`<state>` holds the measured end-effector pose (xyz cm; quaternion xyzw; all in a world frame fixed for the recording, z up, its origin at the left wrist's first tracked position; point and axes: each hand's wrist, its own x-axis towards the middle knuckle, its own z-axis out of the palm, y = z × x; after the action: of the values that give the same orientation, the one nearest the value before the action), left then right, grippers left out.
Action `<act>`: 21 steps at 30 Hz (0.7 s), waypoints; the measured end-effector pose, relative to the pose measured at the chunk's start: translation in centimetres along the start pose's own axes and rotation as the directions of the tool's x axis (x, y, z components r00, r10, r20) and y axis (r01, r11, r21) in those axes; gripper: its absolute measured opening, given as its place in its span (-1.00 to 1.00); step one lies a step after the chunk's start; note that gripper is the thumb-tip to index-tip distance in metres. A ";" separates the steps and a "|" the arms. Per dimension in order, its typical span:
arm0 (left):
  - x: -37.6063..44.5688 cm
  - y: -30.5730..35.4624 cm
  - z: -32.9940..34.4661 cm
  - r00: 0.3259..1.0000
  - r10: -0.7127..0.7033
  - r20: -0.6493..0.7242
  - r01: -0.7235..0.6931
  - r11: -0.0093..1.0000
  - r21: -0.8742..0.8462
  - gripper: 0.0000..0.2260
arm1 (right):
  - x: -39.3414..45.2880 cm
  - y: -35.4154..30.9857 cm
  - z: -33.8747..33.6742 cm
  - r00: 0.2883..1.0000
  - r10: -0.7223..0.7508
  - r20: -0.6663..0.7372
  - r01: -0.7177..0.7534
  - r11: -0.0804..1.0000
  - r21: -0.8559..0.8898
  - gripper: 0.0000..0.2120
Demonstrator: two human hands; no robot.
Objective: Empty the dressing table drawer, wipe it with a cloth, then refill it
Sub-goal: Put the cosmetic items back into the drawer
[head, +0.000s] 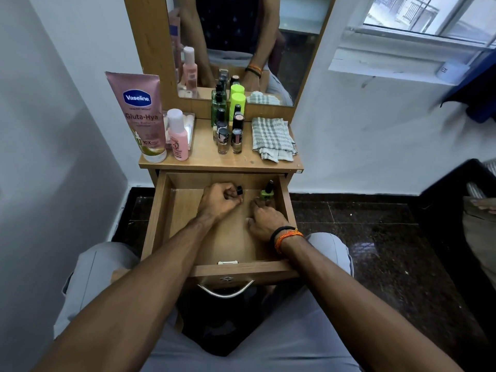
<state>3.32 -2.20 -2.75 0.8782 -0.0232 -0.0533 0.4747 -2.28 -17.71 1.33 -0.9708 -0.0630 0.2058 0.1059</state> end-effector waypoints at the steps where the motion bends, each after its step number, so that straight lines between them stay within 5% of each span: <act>1: 0.1 0.1 0.1 1.000 -0.008 -0.008 0.008 1.000 0.012 -0.86 | 0.2 0.0 0.0 1.000 0.010 -0.007 -0.010 1.000 0.009 -0.57; 21: 1.4 2.0 2.7 0.999 0.025 -0.046 -0.021 0.996 0.092 -0.93 | -0.3 -0.3 0.1 0.981 0.132 -0.141 -0.110 0.982 0.151 -0.77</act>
<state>4.38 -5.66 -2.67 0.8997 -0.0245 -0.0261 0.4350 -2.58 -17.47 1.41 -0.9756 0.0195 0.1419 0.1666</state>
